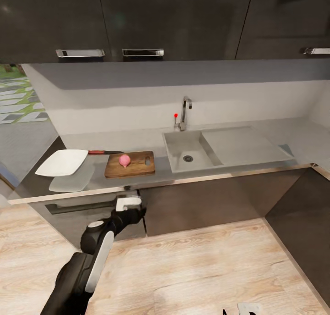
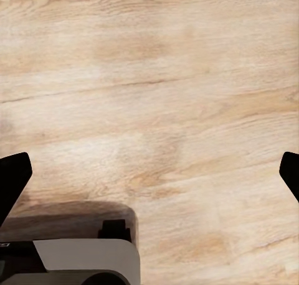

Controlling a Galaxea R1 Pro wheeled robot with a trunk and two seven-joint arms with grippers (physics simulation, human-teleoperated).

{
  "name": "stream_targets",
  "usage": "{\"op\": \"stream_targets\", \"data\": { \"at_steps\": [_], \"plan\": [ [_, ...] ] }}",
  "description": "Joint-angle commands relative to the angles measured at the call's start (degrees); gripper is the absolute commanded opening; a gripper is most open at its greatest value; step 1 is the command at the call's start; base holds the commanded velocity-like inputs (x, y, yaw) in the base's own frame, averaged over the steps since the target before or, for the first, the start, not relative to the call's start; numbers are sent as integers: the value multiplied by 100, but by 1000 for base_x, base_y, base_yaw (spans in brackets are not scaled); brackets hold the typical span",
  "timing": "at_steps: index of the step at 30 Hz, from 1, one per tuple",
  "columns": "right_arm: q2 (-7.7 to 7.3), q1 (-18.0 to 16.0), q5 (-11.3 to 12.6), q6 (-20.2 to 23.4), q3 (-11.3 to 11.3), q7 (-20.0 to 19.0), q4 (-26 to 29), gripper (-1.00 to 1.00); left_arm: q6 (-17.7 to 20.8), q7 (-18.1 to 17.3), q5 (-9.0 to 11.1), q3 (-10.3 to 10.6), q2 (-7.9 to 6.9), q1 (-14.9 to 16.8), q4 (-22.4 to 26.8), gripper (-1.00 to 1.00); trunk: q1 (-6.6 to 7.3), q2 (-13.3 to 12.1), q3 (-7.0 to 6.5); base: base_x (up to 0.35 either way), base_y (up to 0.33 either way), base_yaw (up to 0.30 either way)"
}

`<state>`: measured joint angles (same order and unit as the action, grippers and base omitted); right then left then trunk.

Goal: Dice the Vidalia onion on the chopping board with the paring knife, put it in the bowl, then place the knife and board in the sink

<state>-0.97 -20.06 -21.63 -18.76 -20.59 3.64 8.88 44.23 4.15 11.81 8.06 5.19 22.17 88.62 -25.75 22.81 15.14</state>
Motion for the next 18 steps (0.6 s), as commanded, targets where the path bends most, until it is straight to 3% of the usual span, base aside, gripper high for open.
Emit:
{"op": "stream_targets", "data": {
  "at_steps": [1, 4, 8, 13, 14, 18],
  "plan": [
    [1, -6, -60, -22, -32, 23, -9, 100, -152, 40, 58, 9, -40, -182, 6, 100, -3, 11, 10, 0, 0, 0],
    [4, -4, -65, -27, -32, 23, -5, 100, -1014, 35, 55, 54, -187, -819, 6, 100, -3, 11, 10, 0, 0, 0],
    [17, -5, -69, -31, -28, 23, -1, 100, -2511, 34, 50, 101, -546, -1899, -3, 100, -3, 11, 10, 0, 0, 0],
    [32, -7, -69, -38, -13, 18, 11, 100, -3367, 33, 46, 107, -783, -2573, -21, 100, -3, 11, 10, 0, 0, 0],
    [35, -7, -69, -46, -17, 10, 54, 100, -3914, 27, 30, 106, -925, -3093, -71, 100, -3, 11, 10, 0, 0, 0],
    [40, -6, -69, -110, -22, 0, 189, 100, -4157, 30, -18, 101, -999, -3411, -251, 100, -3, 11, 10, 0, 0, 0]
  ]
}}
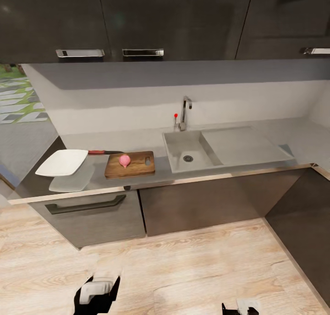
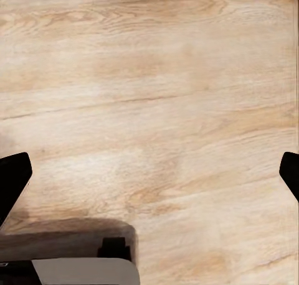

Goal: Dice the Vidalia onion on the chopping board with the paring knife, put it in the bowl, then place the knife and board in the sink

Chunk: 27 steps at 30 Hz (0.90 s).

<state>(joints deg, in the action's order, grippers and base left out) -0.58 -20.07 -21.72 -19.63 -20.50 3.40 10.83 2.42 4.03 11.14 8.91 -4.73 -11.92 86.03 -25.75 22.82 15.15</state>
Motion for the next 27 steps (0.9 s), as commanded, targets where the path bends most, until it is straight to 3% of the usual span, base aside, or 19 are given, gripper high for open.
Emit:
{"op": "stream_targets", "data": {
  "at_steps": [1, 7, 9, 11, 15, 27],
  "plan": [
    [13, -5, -61, -42, -30, 14, 98, 100, -17, 43, 33, 14, -20, -47, -106, 100, -4, 10, 9, 0, 0, 0],
    [113, -6, -66, -72, -13, -4, 633, 100, -564, 44, 7, -7, -92, -116, -833, 100, -4, 10, 9, 0, 0, 0],
    [133, -6, -67, -77, -10, -5, 729, 100, -961, 45, 5, -9, -104, -121, -1068, 100, -4, 10, 9, 0, 0, 0],
    [146, -6, -64, -89, -6, -6, 815, 100, -1671, 51, -1, -11, -111, -124, -1403, 100, -4, 10, 9, 0, 0, 0],
    [159, -6, -61, -276, 8, 16, 1011, 100, -2456, 74, -5, -21, -108, -126, -1965, 100, -4, 10, 9, 0, 0, 0],
    [156, -6, -49, -435, -18, 55, 1080, 100, -2638, 93, 2, -43, -101, -126, -2489, 100, -4, 10, 9, 0, 0, 57]
  ]
}}
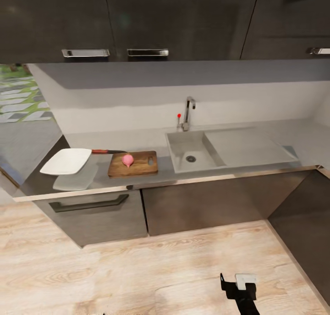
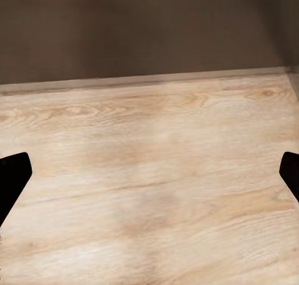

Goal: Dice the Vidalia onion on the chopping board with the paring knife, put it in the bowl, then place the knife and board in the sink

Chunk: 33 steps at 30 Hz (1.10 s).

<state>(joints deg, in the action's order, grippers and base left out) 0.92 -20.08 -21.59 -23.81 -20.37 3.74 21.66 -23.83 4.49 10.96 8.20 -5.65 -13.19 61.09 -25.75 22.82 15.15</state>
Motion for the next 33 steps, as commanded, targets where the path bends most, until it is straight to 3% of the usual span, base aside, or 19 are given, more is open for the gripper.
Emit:
{"op": "stream_targets", "data": {
  "at_steps": [1, 9, 33],
  "plan": [
    [3, -4, -62, -18, -33, 25, 1, 100, -14, 48, 21, 27, -8, 1, -14, 100, -3, 10, 9, 0, 16, 239],
    [-21, -4, -73, -13, -44, 39, 0, 100, -16, 51, 21, 24, 3, 1, -105, 100, -3, 10, 9, 0, 169, 173],
    [-66, -4, -70, 4, -54, 21, -56, 100, -17, 51, 21, 15, 3, 6, -152, 100, -3, 10, 9, 0, 305, 4]
  ]
}}
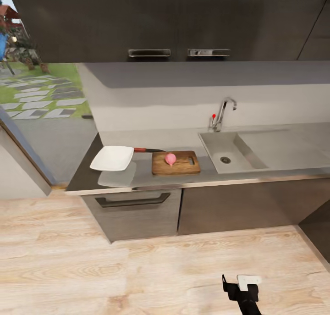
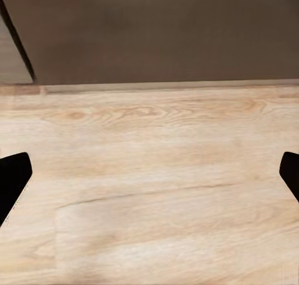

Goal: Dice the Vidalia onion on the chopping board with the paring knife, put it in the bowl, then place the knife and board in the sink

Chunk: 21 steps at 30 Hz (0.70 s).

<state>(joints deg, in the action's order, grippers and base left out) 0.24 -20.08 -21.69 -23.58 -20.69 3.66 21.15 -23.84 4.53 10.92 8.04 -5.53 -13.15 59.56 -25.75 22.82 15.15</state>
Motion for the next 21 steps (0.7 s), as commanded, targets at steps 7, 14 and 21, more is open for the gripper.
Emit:
{"op": "stream_targets", "data": {
  "at_steps": [7, 14, 21],
  "plan": [
    [-6, -4, -57, -15, -23, 30, -5, 100, -15, 47, 25, 31, -10, 2, -5, 100, -3, 10, 8, 0, 315, 0],
    [2, -4, -55, -15, -23, 38, -5, 100, -15, 47, 25, 31, -10, 3, -11, 100, -3, 10, 8, 0, 315, 0],
    [2, -4, -55, -15, -23, 38, -5, 100, -15, 47, 25, 31, -10, 6, -44, 100, -3, 10, 8, 0, 315, -21]
  ]
}}
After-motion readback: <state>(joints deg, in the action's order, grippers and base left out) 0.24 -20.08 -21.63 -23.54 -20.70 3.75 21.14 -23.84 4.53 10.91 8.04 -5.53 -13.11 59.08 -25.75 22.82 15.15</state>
